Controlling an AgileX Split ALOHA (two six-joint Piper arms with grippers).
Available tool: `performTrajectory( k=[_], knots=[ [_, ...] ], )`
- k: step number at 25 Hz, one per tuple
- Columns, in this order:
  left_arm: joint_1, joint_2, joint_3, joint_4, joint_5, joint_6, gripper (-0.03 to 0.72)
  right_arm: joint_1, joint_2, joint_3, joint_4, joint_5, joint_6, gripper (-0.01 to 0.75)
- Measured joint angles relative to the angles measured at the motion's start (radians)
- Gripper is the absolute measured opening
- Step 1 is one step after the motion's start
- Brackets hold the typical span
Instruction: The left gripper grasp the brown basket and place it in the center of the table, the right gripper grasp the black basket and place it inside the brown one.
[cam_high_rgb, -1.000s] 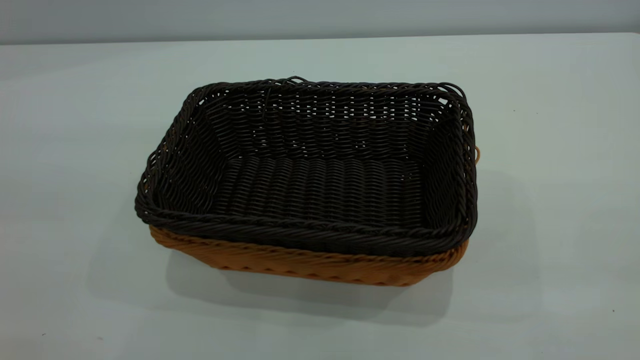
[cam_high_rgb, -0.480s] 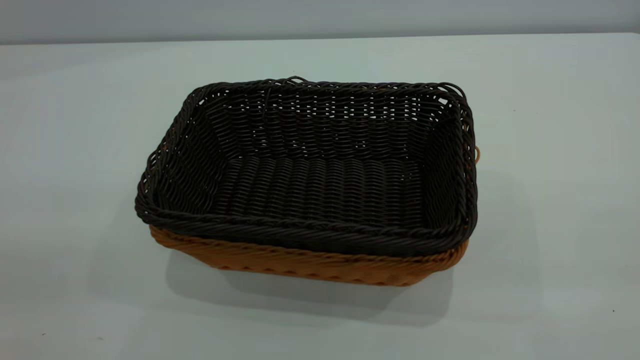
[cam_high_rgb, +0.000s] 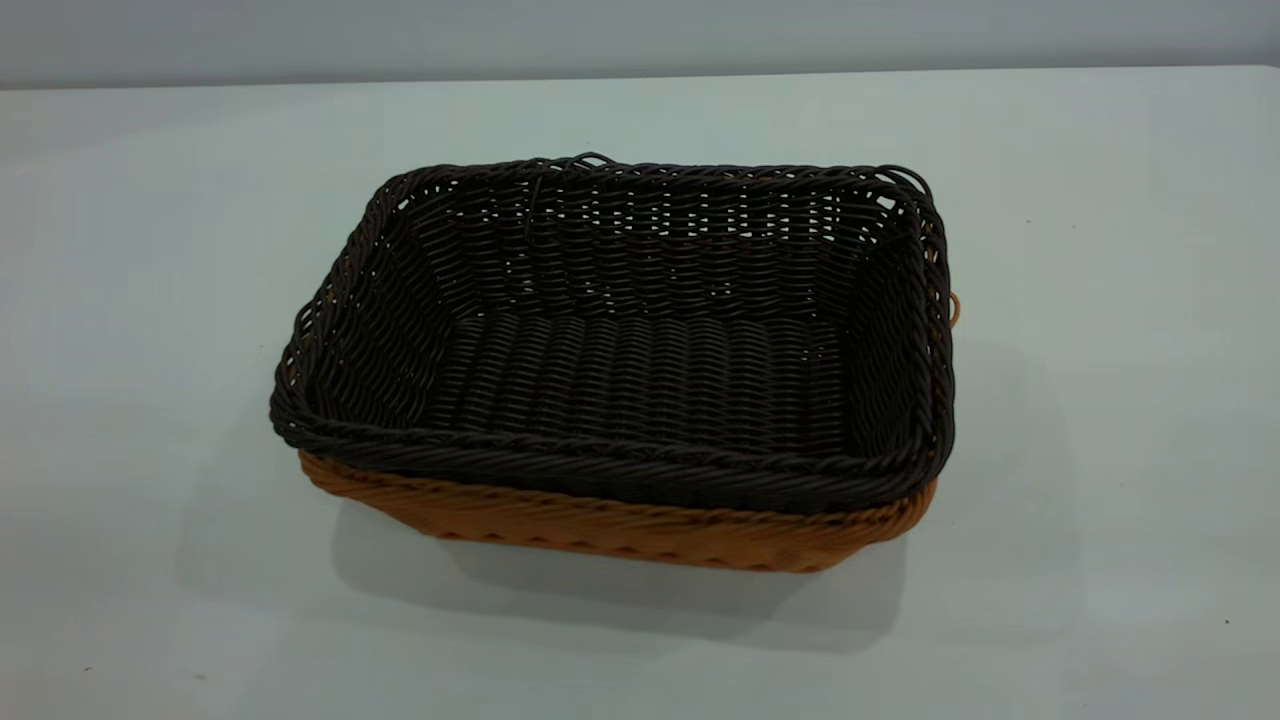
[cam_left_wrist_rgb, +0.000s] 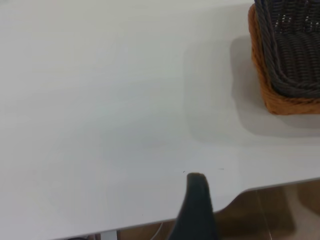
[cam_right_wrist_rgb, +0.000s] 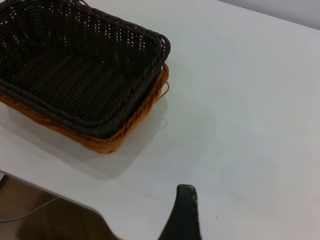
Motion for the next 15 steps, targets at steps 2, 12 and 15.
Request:
performTrajectory(
  k=[2,12,15],
  knots=[
    [0.000,0.000,0.000,0.000,0.000,-0.001,0.549,0.000,0.000,0.000,0.000,0.000,0.000,0.591],
    [0.019,-0.014,0.000,0.007,-0.001,-0.004,0.549,0.000,0.000,0.000,0.000,0.000,0.000,0.591],
    [0.087,-0.031,0.000,0.028,-0.001,-0.010,0.549,0.000,0.000,0.000,0.000,0.000,0.000,0.591]
  ],
)
